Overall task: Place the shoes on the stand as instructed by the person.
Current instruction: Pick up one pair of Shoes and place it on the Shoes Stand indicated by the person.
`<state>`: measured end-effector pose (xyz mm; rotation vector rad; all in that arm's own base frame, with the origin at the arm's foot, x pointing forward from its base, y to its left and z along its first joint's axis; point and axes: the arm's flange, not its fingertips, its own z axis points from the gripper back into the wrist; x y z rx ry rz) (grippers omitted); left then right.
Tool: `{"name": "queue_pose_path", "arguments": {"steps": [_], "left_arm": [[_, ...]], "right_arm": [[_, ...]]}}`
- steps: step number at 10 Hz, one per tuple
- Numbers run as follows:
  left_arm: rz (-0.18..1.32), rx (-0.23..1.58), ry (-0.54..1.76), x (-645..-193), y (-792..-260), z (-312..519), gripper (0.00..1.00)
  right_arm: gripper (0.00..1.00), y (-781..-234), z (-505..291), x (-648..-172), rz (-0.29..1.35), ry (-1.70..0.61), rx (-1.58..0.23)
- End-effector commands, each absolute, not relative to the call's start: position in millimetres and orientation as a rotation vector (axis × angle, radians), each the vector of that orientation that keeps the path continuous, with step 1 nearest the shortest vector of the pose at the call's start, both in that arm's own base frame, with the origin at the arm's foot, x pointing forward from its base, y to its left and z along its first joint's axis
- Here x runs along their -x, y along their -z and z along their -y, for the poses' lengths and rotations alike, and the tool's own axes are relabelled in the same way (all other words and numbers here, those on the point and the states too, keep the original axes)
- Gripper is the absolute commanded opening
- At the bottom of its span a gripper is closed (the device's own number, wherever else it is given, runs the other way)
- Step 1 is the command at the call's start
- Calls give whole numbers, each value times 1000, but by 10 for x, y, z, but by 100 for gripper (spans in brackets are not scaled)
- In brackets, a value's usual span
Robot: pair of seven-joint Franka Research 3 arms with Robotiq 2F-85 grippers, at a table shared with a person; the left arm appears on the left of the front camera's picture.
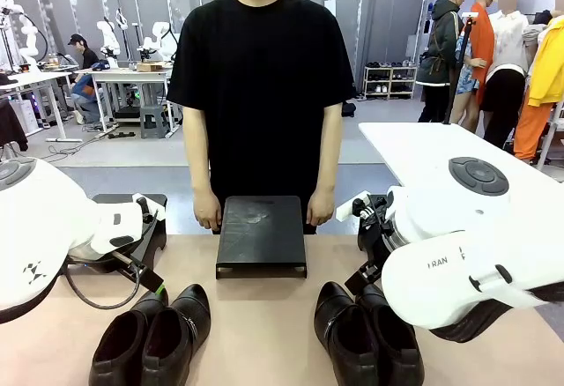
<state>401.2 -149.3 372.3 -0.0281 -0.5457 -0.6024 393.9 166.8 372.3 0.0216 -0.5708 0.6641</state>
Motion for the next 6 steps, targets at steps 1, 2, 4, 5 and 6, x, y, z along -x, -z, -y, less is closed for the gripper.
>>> {"name": "queue_pose_path", "arguments": {"steps": [1,2,4,5,6], "left_arm": [[546,28,602,-4012,-3723,1493,100],[541,61,621,-4066,-3886,1470,100],[479,204,672,-4195,-4371,1343,100],[430,312,701,-4239,-4586,1259,100],[399,374,747,-4250,-4758,1160,100]], "right_arm": [[100,-3723,-1668,-3939,571,-664,-22],[100,-3876,-1625,-3945,560,-648,-82],[100,-4168,-1426,-4016,426,-650,-205],[100,-4327,-1292,-4066,436,-646,-329],[100,-4453,-1138,-4112,421,-637,-425]]}}
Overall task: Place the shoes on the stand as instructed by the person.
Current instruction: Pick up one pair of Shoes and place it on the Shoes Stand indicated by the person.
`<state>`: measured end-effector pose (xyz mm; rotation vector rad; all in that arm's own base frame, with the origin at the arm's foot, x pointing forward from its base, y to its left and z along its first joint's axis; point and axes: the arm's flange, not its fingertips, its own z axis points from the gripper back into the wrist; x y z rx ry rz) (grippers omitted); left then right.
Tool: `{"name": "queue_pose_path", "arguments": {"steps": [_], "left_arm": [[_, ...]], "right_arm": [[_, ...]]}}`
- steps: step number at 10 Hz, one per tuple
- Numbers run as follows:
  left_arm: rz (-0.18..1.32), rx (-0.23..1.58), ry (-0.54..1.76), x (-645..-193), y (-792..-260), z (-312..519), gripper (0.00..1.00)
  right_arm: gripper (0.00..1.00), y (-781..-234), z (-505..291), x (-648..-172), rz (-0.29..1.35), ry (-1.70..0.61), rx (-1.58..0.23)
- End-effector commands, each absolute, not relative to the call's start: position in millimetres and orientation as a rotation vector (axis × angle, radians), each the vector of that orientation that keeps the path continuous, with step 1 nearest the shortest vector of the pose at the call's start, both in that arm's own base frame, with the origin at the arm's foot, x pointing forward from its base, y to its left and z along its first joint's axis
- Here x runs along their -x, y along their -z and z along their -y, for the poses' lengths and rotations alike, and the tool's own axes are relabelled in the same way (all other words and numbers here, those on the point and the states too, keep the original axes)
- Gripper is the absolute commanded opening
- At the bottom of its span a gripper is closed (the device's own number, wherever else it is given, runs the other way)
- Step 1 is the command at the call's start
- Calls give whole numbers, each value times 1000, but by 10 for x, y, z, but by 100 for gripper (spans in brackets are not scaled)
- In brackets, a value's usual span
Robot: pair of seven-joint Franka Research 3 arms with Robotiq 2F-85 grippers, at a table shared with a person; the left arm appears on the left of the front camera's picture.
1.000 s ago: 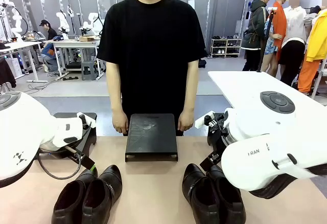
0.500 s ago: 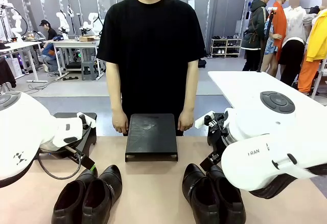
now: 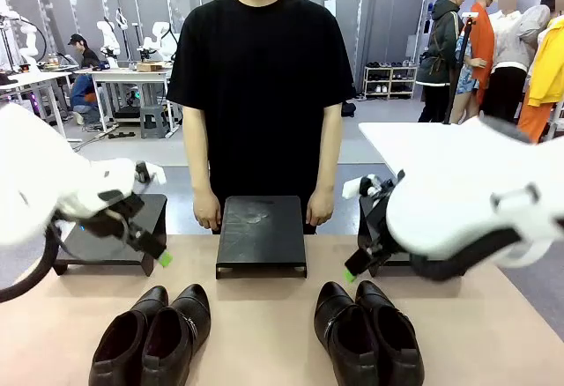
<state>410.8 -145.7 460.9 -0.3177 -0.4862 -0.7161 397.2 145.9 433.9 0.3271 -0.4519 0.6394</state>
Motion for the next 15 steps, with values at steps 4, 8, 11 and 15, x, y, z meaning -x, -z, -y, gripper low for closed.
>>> {"name": "queue_pose_path", "arguments": {"steps": [4,8,11,15], "left_arm": [[391,745,749,-4104,-4969,408,100],[655,1018,519,-3501,-4868,-946,100],[830,1057,300,-2918,-4749,-1750,100],[937,1043,82,-2496,-4737,-2254,100]], "right_arm": [[100,-4796,-199,-4136,366,-619,-846],[100,-4942,1173,-3681,485,-460,-1102],[100,-4831,1970,-3163,614,-309,-1177],[100,-4755,2546,-2678,726,-158,-1167]]}}
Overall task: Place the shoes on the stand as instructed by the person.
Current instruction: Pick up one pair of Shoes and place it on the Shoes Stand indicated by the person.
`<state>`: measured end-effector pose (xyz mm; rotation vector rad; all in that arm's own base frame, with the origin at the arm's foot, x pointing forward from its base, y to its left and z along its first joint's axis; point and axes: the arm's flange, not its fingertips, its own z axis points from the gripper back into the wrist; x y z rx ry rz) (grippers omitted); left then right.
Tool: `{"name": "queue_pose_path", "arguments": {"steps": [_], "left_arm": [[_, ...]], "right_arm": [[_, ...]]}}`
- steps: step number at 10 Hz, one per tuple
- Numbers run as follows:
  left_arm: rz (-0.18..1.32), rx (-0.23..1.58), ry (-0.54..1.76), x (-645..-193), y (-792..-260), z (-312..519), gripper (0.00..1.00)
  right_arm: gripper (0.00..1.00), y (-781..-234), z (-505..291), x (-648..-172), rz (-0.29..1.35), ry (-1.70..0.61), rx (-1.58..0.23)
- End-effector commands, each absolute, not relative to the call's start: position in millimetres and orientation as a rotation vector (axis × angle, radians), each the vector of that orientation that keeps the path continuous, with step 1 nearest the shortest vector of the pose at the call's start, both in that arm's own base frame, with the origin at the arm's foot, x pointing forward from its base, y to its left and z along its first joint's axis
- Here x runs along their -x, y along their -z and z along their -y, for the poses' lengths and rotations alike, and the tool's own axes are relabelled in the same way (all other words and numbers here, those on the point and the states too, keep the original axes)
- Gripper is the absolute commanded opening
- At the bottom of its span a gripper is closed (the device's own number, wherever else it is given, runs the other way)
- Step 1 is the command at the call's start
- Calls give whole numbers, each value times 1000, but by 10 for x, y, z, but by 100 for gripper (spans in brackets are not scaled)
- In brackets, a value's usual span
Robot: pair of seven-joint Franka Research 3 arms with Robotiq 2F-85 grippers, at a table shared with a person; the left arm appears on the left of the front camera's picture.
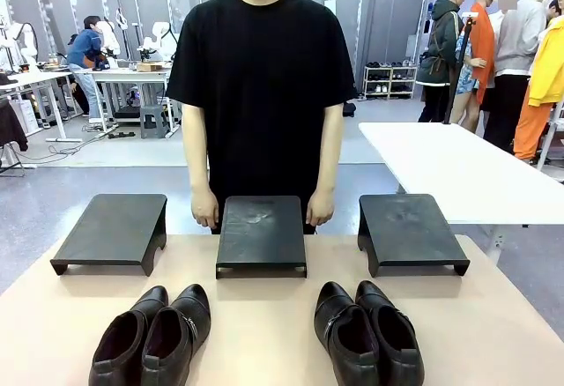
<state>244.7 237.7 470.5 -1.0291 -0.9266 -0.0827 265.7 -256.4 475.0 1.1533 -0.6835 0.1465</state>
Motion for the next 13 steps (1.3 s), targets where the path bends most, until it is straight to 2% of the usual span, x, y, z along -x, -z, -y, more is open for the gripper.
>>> {"name": "queue_pose_path", "arguments": {"steps": [1,2,3,13], "left_arm": [[934,1035,66,-2506,-4762,-2212,100],[931,1004,49,-2557,-4761,-2158,100],[934,1024,71,-2438,-4717,-2377,100],[934,1024,71,-2438,-4717,-2377,100]], "right_arm": [[100,-4751,2528,-2663,746,-144,-1154],[100,-4750,2564,-2657,683,-146,-1153],[100,-4750,2564,-2657,683,-146,-1153],[100,-4750,2564,-2657,683,-146,-1153]]}}
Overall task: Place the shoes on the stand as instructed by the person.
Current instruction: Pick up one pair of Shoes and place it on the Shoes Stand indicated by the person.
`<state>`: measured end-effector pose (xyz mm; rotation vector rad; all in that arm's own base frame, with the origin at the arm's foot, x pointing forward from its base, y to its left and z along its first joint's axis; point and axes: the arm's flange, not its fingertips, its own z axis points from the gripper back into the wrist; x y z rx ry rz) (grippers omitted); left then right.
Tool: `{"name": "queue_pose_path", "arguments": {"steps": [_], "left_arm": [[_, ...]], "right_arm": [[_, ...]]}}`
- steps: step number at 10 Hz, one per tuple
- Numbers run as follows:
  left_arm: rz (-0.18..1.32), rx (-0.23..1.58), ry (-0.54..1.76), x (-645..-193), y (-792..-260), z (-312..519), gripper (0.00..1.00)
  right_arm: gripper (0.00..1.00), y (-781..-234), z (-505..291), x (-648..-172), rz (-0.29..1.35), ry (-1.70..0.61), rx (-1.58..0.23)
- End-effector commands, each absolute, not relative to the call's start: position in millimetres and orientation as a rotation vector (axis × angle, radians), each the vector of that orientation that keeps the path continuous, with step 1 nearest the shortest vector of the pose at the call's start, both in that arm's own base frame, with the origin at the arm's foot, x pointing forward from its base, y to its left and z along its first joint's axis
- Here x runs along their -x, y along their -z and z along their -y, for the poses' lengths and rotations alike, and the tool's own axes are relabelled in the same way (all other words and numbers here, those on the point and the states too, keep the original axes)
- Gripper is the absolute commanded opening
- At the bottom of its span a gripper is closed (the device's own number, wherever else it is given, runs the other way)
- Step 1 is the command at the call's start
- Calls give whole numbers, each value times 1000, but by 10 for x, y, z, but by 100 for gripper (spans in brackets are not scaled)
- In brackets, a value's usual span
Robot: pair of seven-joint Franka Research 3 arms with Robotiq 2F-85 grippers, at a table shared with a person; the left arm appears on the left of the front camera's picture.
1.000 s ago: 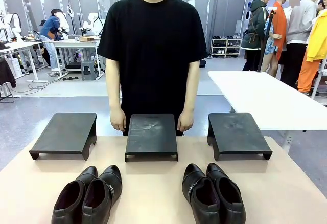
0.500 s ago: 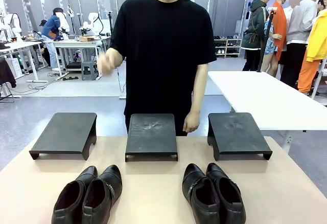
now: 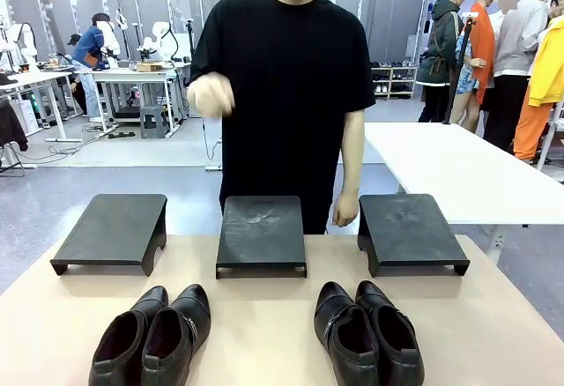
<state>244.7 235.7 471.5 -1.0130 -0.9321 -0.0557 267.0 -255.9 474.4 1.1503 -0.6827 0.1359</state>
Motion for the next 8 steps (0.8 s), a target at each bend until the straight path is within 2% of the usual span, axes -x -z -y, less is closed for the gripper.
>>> {"name": "queue_pose_path", "arguments": {"steps": [1,8], "left_arm": [[934,1024,71,-2438,-4717,-2377,100],[915,1004,81,-2475,-4760,-2319,100]], "right_arm": [[100,-4750,2564,-2657,683,-146,-1153],[100,-4750,2564,-2657,683,-146,-1153]]}}
